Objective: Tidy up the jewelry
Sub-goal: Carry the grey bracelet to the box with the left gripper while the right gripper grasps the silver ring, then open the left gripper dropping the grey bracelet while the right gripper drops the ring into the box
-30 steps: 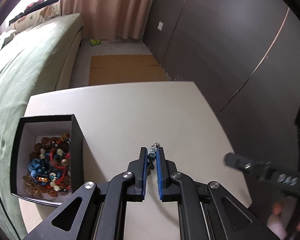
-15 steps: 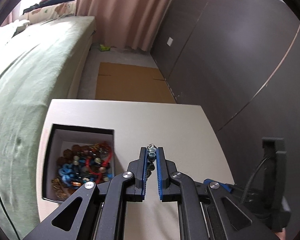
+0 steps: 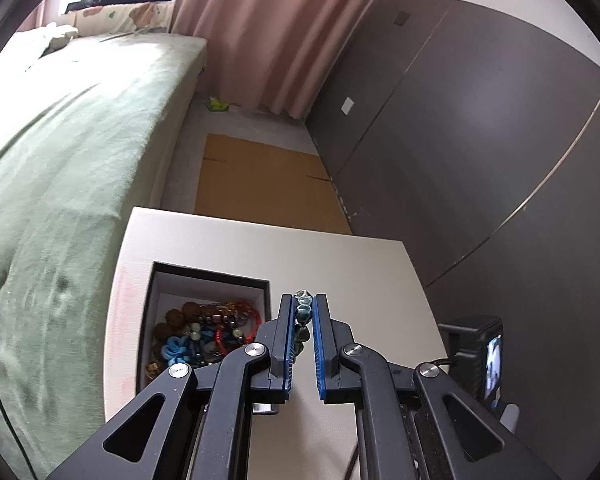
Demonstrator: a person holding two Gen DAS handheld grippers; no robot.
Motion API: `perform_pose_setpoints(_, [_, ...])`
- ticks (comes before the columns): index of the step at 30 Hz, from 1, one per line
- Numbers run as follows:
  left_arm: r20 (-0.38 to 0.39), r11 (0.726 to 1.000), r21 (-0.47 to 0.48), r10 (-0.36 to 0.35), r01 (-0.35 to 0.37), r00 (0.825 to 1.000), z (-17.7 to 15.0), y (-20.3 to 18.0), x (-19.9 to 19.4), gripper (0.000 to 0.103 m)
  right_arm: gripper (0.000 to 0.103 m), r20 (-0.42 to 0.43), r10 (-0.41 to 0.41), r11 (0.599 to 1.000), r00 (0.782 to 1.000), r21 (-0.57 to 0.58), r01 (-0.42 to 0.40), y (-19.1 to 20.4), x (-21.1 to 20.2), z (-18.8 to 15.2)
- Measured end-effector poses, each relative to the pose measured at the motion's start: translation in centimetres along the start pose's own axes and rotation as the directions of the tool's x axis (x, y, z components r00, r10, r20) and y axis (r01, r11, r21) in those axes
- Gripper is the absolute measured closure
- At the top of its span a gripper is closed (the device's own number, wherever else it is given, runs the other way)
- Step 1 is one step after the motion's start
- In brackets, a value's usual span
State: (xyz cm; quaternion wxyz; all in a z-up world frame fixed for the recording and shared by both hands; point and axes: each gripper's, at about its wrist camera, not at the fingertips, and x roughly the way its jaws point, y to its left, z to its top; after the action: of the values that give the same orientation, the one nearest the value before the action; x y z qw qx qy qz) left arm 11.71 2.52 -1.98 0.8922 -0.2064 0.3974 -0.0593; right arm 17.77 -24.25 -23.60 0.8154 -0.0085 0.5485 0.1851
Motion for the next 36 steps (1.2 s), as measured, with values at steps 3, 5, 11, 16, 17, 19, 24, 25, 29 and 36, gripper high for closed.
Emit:
perform_pose_setpoints(3, [0.005, 1.0, -0.005, 0.002, -0.002, 1.0, 0.0, 0.4, -0.5, 0.095, 0.085, 0.011, -0.045, 0.999, 0.999, -0.024, 0.045, 0.6, 0.1, 0.0])
perform_pose_setpoints(5, [0.012, 1.0, -0.012, 0.005, -0.004, 1.0, 0.0, 0.7, -0.8, 0.095, 0.088, 0.015, -0.06, 0.998, 0.998, -0.032, 0.06, 1.2, 0.1, 0.1])
perform_pose_setpoints(11, [0.032, 0.999, -0.045, 0.023, -0.021, 0.999, 0.4, 1.9, -1.3, 0.095, 0.089, 0.023, -0.065, 0.997, 0.998, -0.04, 0.066, 1.4, -0.5, -0.5])
perform_pose_setpoints(16, [0.015, 0.997, -0.069, 0.042, -0.041, 0.999, 0.5, 2.8, -0.4, 0.095, 0.089, 0.063, -0.037, 0.999, 0.997, -0.014, 0.038, 1.0, -2.2, -0.8])
perform_pose_setpoints(17, [0.011, 0.997, -0.069, 0.043, -0.042, 0.999, 0.5, 2.8, -0.2, 0.095, 0.089, 0.068, -0.032, 0.999, 0.997, -0.01, 0.033, 0.9, -2.5, -0.9])
perform_pose_setpoints(19, [0.002, 0.997, -0.067, 0.043, -0.043, 0.999, 0.5, 2.8, 0.3, 0.095, 0.089, 0.072, -0.026, 1.0, 0.997, -0.005, 0.026, 0.9, -2.6, -0.5])
perform_pose_setpoints(24, [-0.02, 0.997, -0.063, 0.036, -0.037, 0.999, 0.7, 2.6, 1.6, 0.094, 0.089, 0.073, -0.017, 1.0, 0.997, -0.002, 0.017, 0.8, -2.4, 0.5])
perform_pose_setpoints(25, [-0.029, 0.997, -0.064, 0.042, -0.043, 0.999, 0.8, 2.8, 2.1, 0.094, 0.089, 0.074, -0.015, 1.0, 0.997, 0.0, 0.015, 0.8, -2.4, 0.6])
perform_pose_setpoints(29, [-0.119, 0.988, -0.101, 0.103, -0.115, 0.988, 0.7, 4.3, 4.4, 0.094, 0.089, 0.086, 0.001, 1.0, 0.996, 0.009, -0.002, 0.2, -3.0, 0.7])
perform_pose_setpoints(36, [-0.136, 0.977, -0.177, 0.093, -0.116, 0.986, 1.0, 6.4, 3.9, 0.067, 0.089, 0.145, 0.064, 0.998, 0.987, 0.019, -0.067, 0.6, -4.6, 0.8])
